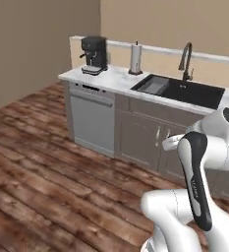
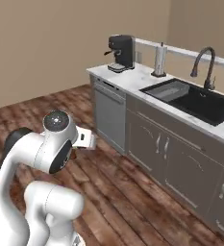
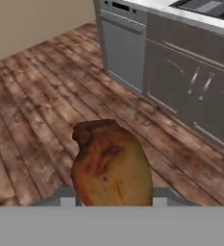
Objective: Take the chicken drumsticks from the pan and place one on each plate on the dining counter.
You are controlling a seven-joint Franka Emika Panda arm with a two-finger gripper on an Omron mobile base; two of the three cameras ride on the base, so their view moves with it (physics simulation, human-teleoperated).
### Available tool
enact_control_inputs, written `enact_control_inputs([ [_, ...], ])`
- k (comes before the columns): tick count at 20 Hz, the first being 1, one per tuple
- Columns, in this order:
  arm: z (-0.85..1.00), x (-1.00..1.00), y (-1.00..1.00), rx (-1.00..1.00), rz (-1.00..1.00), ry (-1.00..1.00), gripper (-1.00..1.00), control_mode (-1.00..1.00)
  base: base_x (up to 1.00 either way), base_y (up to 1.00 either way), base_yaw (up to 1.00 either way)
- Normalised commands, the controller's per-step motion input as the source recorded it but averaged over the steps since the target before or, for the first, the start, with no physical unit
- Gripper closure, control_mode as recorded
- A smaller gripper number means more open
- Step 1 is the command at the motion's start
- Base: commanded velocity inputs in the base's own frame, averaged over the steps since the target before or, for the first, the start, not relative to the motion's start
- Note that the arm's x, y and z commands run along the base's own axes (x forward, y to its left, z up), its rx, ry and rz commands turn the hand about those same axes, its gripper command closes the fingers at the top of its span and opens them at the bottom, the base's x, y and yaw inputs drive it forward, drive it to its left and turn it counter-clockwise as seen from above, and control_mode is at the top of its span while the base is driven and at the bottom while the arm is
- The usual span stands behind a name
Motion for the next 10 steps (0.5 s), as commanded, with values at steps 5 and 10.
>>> enact_control_inputs([
  [5,0.0,0.0,0.0,0.0,0.0,0.0,1.0,1.0,0.0,0.0,1.0],
  [10,0.0,0.0,0.0,0.0,0.0,0.0,1.0,1.0,0.07,0.0,1.0],
])
